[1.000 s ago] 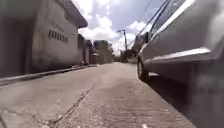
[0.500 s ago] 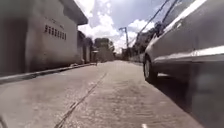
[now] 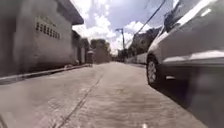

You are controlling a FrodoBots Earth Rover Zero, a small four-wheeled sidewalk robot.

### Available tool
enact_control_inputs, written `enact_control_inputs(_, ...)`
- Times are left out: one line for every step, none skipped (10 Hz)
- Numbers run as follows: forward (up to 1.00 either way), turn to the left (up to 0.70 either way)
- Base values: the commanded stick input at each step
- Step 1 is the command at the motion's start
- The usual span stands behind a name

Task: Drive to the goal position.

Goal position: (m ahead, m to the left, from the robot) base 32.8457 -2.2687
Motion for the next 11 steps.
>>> enact_control_inputs(1.00, -0.38)
enact_control_inputs(1.00, -0.33)
enact_control_inputs(1.00, -0.25)
enact_control_inputs(1.00, -0.08)
enact_control_inputs(1.00, 0.00)
enact_control_inputs(1.00, 0.00)
enact_control_inputs(1.00, 0.00)
enact_control_inputs(1.00, 0.00)
enact_control_inputs(1.00, -0.01)
enact_control_inputs(1.00, -0.01)
enact_control_inputs(1.00, -0.01)
